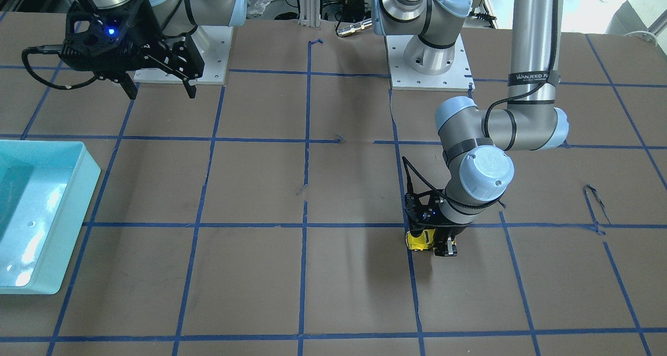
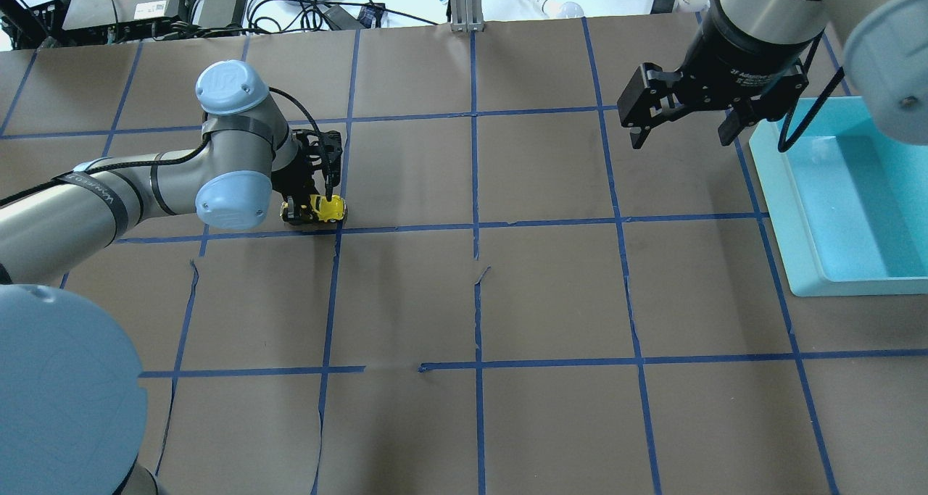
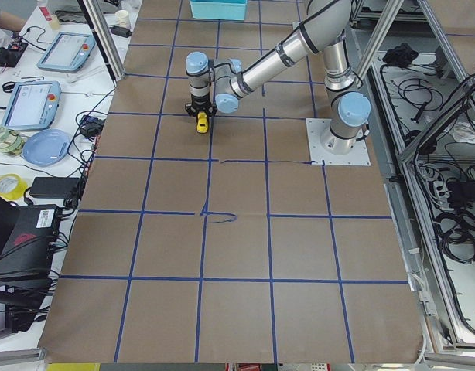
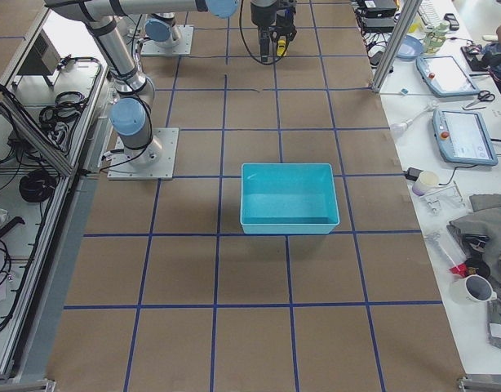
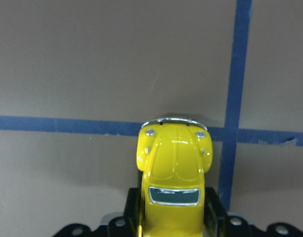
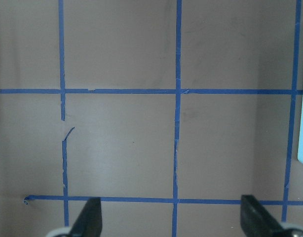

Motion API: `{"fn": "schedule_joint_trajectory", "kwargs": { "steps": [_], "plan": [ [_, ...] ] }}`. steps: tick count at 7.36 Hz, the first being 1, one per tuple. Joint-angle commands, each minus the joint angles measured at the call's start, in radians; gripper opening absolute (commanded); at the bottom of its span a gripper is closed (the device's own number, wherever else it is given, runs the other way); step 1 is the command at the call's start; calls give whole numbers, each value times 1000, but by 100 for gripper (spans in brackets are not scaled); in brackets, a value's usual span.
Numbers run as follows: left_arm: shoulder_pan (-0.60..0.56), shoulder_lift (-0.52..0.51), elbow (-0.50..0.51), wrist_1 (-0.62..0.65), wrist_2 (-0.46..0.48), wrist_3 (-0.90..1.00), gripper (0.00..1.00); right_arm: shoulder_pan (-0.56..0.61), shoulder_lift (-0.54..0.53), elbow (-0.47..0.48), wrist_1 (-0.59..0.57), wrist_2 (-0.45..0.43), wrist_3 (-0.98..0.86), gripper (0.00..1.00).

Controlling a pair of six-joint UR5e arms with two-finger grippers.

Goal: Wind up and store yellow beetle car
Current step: 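Press the left gripper on the car and pull it backward, winding it up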

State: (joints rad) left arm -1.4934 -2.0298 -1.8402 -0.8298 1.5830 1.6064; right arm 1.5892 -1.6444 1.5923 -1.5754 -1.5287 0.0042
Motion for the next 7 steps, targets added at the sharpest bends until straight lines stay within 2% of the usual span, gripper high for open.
{"fn": "schedule_joint_trajectory", "kwargs": {
  "steps": [1,7],
  "plan": [
    [45,0,-10,1,0,68,21,0,0,0,0,-1,0,100],
    [211,0,-13,5,-8,274,21,0,-2,0,0,-1,-1,100]
  ]
}}
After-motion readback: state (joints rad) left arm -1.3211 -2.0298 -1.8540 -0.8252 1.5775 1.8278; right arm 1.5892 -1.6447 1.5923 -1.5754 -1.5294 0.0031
